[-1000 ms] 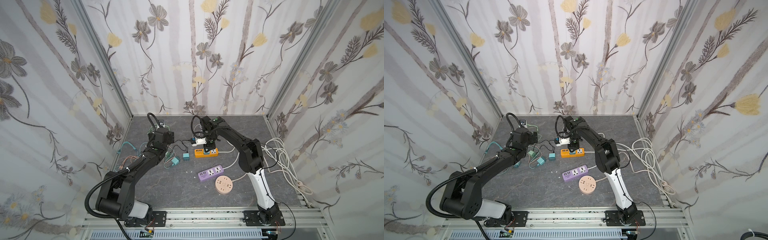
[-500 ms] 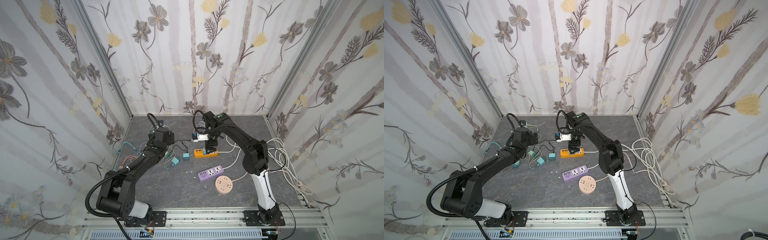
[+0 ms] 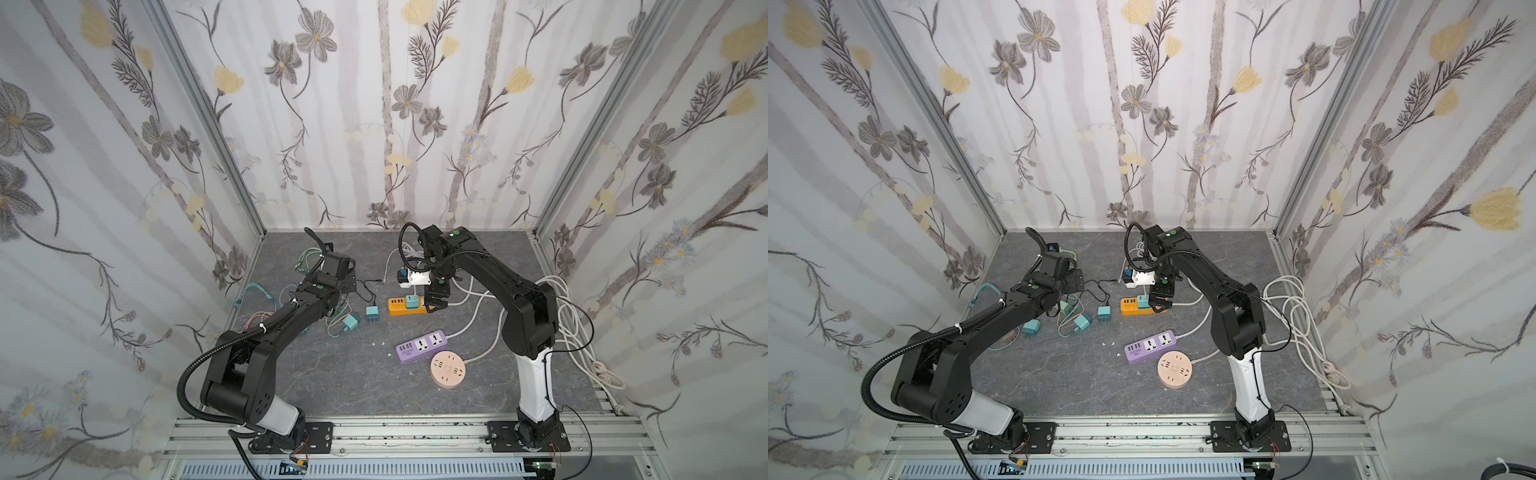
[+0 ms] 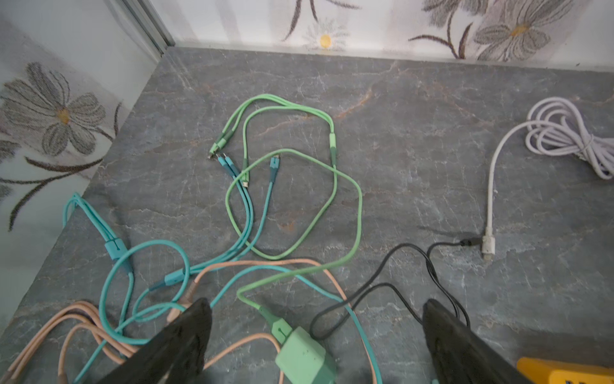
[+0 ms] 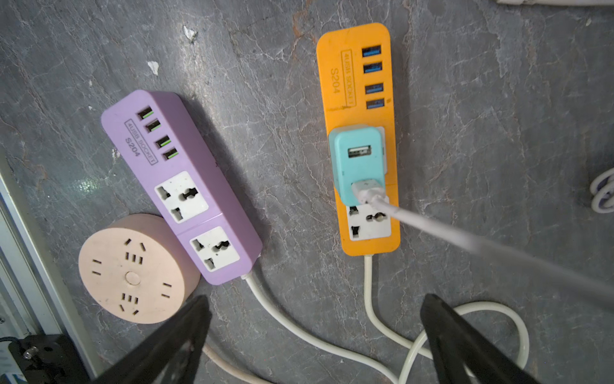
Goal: Insert the plug
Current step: 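Grasp a teal charger with black cable using the left gripper while the right lifts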
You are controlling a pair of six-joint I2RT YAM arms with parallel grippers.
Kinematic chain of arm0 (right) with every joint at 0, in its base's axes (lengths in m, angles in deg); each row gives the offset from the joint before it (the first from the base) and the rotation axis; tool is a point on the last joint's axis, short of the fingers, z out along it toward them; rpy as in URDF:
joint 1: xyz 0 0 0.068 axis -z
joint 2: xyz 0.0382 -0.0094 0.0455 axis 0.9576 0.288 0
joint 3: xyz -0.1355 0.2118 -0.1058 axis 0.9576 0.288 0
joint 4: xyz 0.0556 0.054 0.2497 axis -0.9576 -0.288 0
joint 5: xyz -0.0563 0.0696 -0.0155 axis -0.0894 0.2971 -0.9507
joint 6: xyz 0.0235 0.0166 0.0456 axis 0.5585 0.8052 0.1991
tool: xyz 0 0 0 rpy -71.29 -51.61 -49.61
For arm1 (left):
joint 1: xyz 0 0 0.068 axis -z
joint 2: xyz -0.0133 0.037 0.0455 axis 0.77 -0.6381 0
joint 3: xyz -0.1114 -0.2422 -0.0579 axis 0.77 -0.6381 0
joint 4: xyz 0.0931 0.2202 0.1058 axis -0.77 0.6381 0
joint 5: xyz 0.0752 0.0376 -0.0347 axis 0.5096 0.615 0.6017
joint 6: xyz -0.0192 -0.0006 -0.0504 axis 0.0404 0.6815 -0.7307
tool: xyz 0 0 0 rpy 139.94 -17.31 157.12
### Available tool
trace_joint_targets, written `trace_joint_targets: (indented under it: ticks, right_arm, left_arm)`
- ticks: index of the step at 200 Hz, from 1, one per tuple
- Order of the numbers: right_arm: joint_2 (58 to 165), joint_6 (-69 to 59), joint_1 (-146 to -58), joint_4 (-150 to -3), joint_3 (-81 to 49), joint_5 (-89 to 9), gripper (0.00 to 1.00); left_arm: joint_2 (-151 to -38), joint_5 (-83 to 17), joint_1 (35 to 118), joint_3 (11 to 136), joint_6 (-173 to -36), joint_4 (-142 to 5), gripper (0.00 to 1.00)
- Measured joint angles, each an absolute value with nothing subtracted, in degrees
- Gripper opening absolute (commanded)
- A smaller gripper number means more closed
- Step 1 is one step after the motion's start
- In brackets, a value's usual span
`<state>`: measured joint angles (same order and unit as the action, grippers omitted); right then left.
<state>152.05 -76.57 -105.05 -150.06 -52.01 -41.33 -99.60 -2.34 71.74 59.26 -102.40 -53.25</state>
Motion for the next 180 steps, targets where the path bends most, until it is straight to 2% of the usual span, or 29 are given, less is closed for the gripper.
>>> trace_joint_targets:
  ticks: [61,110,180]
  right_arm:
    - [142.41,-68.39,-104.31,-139.27,-39.18,-40.74,0.99]
    - [134.44,-64.44,-103.59,-133.28,-25.61,-37.66,0.99]
    - [124.23,-61.05,-103.32,-124.8,-8.99,-37.55,0.99]
  left_arm:
    - [-100.8,-1.25,78.71,60.38,-111.71,-43.17,0.98]
    - [-103.4,-4.85,81.66,62.82,-114.66,-39.17,0.97]
    - [-112.95,-11.67,84.39,67.28,-114.9,-35.32,0.8]
